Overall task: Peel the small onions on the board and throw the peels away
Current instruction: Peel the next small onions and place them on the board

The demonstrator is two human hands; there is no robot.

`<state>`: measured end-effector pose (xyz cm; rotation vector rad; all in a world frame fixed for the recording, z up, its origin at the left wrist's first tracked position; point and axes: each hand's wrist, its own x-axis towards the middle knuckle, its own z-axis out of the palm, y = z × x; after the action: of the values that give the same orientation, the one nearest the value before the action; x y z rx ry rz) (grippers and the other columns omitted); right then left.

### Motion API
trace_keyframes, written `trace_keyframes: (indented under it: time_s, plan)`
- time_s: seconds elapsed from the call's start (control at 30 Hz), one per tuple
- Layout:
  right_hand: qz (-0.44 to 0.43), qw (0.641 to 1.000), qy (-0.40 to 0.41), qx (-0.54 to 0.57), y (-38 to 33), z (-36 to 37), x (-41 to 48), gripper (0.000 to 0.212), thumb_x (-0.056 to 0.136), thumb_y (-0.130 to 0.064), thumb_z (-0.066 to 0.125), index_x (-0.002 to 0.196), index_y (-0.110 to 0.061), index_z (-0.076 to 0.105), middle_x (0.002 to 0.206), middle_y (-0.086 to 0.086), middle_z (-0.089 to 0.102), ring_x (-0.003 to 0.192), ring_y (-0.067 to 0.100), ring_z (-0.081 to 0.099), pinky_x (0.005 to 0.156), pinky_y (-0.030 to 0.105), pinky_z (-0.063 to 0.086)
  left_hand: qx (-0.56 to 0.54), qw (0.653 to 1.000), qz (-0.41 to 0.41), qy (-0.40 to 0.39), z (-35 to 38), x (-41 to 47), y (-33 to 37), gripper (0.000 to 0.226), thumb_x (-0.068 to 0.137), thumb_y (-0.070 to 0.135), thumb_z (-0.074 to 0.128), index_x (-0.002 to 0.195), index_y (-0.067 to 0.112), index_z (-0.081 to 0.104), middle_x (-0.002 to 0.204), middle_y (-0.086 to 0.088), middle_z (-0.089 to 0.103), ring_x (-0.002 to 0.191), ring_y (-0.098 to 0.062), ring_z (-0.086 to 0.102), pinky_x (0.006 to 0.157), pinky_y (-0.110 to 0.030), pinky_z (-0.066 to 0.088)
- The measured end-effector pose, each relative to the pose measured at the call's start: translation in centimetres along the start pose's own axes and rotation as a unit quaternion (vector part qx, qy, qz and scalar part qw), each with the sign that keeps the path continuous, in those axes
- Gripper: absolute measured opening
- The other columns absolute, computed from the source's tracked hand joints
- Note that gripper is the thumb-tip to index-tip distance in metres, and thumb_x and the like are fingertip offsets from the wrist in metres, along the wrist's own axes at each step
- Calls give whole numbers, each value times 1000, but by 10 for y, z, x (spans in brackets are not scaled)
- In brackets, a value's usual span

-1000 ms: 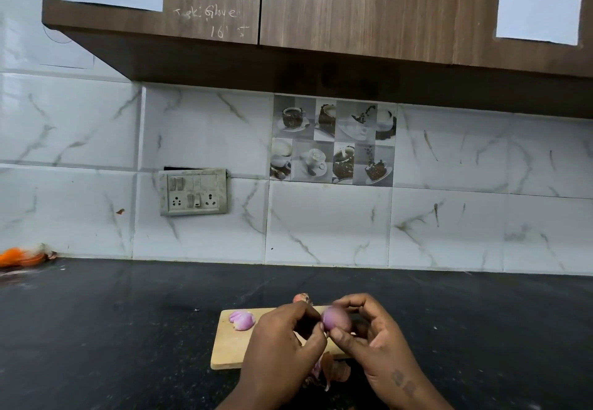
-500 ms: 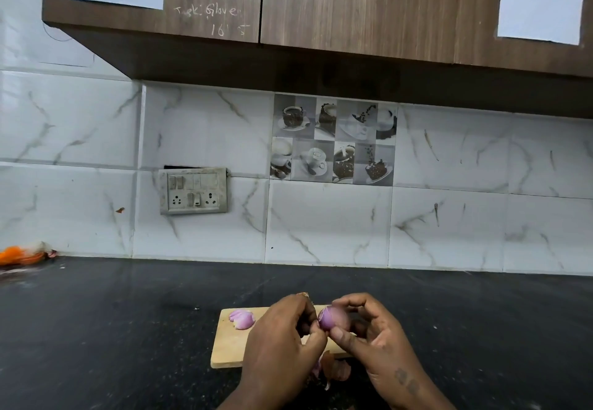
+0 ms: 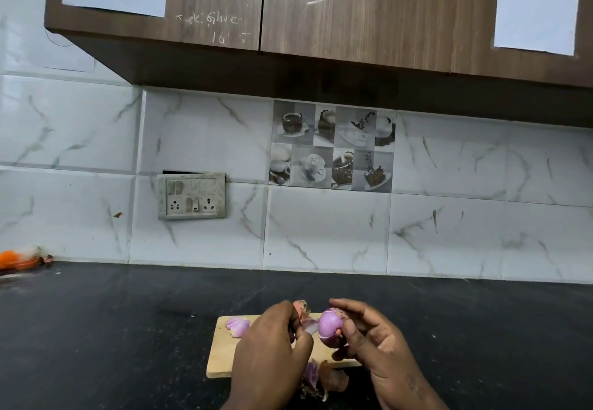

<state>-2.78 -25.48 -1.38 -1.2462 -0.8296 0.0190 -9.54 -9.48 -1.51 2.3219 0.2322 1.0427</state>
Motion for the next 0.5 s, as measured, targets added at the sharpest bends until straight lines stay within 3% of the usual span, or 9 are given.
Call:
trace_keyframes:
  time_s: [0.1,0.17,0.23,0.33,0.4,0.5]
  plan:
    - [8,1000,19,3,3,-3,1,66,64,-55,89,119,-21,76,110,19,76,82,28,72,69,34,57,-26,1000,10,-9,0,0,-1,22,89,38,55,74,31,42,76,10,55,73,-5,53,56,-21,36]
    - [21,998,26,44,6,-5,3,46,78,-34,79,120,-17,75,110,24,74,86,31,73,73,35,59,-70,997,23,-2,-1,-1,-3,20,93,38,55,77,32,45,79,12,58,80,-4,55,59,-21,38]
    - [42,996,28,67,10,-7,3,40,82,-20,67,120,-10,73,111,27,72,91,36,74,74,35,61,-94,995,32,9,-1,-1,-4,15,99,41,50,86,35,49,85,16,60,82,-4,56,61,-21,40]
    - [44,998,25,49,11,-4,3,36,83,-22,67,116,-9,73,110,22,73,91,36,74,76,37,61,-131,990,38,-21,0,-1,-6,15,98,58,47,102,44,52,98,27,64,83,-3,62,68,-21,47]
    - [33,999,23,29,8,-2,1,35,81,-29,73,111,-11,73,107,15,74,87,33,74,76,36,61,-171,983,48,-53,1,0,-6,14,98,54,54,112,50,51,107,34,64,86,-3,65,75,-21,51]
    - [32,999,10,18,6,-2,0,43,67,-28,84,105,-10,72,99,11,72,80,33,73,70,36,61,-202,975,56,-72,4,1,-8,17,99,40,61,113,48,54,106,26,68,85,-6,68,76,-25,55]
